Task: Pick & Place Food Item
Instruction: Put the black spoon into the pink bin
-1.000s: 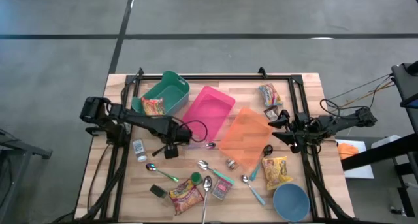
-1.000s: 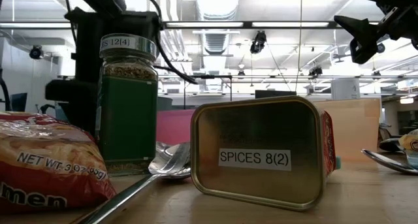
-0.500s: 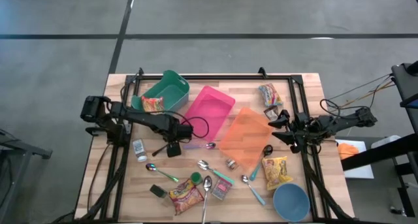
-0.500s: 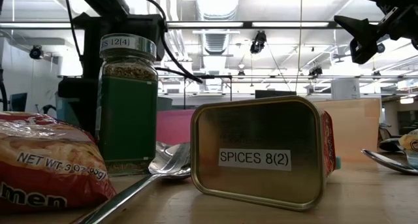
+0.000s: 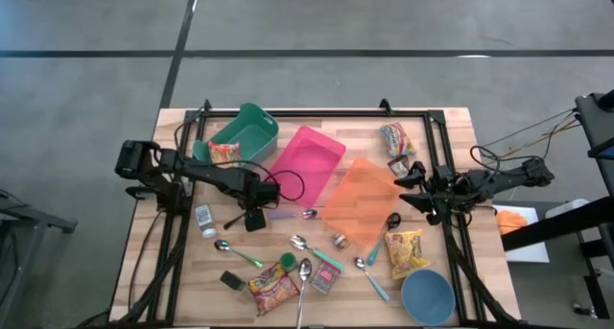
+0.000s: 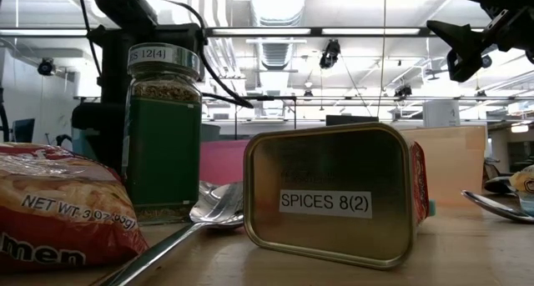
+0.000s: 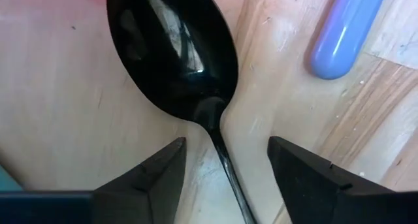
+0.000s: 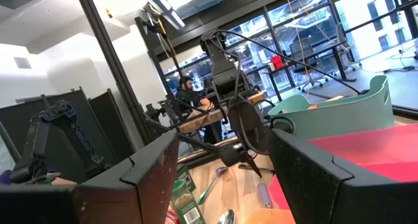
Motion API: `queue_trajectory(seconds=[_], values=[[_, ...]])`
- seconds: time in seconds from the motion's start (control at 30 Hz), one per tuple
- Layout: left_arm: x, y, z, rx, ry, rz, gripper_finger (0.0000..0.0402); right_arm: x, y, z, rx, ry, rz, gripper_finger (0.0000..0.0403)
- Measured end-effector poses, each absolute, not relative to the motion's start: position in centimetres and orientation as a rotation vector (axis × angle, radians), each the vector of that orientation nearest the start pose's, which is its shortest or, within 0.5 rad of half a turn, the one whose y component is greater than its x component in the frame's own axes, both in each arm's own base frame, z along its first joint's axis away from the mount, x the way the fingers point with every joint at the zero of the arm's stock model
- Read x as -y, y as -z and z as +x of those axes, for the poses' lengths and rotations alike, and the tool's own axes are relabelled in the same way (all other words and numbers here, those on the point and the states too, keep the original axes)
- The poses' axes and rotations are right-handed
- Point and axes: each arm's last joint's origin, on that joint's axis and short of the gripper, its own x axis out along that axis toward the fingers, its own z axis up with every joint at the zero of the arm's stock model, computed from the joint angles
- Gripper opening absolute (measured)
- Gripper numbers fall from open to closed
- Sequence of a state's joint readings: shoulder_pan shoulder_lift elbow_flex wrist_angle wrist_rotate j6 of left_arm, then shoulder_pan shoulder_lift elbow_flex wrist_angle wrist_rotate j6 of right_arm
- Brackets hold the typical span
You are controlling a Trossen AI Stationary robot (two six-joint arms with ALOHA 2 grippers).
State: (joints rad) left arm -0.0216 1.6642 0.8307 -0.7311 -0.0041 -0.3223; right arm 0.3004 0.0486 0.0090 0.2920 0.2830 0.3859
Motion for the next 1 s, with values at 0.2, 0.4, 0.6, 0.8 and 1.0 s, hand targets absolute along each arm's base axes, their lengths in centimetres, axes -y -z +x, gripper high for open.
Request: queue_trajectory(seconds=[0.2,0.4,0.6,0.8,1.0], values=[[0.6,-12.8,25.5,-1.546,-0.243,-0.258,0.0112,-2.1,-19.0,9.4,0.236,-0.064,0.456,0.0235],[0.6,-12.8,25.5,-1.542,-0.241,-0.269,0.0010,-2.1,-19.0,9.4,0.236,-0.064,0.456,0.0235],[0.6,-12.8,25.5,-1.535,-0.262,-0.285,0.0003,-2.1,-19.0,9.4,0.236,-0.065,0.457,0.0235],[0.6,-13.4,25.3,-1.505,-0.292,-0.322,0.0001,-2.1,-19.1,9.4,0.236,-0.067,0.456,0.0235],[0.6,-14.9,25.0,-1.442,-0.314,-0.352,0.0000,-2.1,-19.1,9.4,0.237,-0.067,0.457,0.0235]])
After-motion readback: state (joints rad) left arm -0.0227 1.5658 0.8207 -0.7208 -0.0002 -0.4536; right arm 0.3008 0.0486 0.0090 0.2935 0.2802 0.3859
